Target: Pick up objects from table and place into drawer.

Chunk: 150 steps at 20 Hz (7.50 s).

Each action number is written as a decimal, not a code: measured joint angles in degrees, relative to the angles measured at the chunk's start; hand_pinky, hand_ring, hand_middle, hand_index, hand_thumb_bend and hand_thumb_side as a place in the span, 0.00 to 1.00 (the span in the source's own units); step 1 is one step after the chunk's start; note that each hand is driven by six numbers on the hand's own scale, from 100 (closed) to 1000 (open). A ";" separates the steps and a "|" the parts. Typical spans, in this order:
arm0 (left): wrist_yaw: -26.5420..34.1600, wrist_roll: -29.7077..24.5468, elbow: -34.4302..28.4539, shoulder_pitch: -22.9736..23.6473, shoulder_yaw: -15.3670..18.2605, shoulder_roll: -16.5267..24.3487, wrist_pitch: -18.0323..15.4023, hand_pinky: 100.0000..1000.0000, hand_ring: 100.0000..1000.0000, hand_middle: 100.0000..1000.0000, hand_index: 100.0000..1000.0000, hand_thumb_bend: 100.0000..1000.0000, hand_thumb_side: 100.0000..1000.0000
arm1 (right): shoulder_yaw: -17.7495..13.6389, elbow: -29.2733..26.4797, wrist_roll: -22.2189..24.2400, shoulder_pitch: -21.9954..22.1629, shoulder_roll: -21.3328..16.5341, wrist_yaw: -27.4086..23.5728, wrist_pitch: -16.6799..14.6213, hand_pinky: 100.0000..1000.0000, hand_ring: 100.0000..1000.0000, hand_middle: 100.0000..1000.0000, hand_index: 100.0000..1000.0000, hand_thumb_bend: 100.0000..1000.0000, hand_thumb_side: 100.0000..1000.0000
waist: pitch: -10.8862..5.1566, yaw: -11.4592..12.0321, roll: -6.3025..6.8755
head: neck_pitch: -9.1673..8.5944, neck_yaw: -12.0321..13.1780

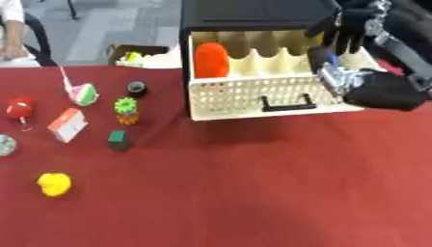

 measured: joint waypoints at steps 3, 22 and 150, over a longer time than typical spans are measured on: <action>0.52 0.41 0.00 1.68 0.38 -1.10 0.12 0.31 0.50 0.54 0.75 0.00 0.78 | 1.33 0.00 4.34 0.94 -1.89 -1.48 -0.03 0.29 0.46 0.54 0.77 0.00 0.72 | 0.12 0.20 -0.13 | -0.04 -0.11; 2.67 0.99 0.00 7.88 0.86 -6.08 0.49 0.30 0.49 0.53 0.75 0.00 0.81 | 5.65 -0.01 18.22 3.10 -5.39 -8.88 3.60 0.21 0.41 0.57 0.78 0.00 0.36 | 0.66 0.64 -0.22 | -0.07 -1.23; 3.77 -2.82 0.00 11.26 0.72 -10.07 -0.20 0.33 0.51 0.54 0.74 0.00 0.85 | 9.80 28.23 26.05 -19.94 6.42 0.40 20.28 0.14 0.38 0.61 0.82 0.00 0.33 | 3.53 4.94 -1.70 | -4.67 -4.84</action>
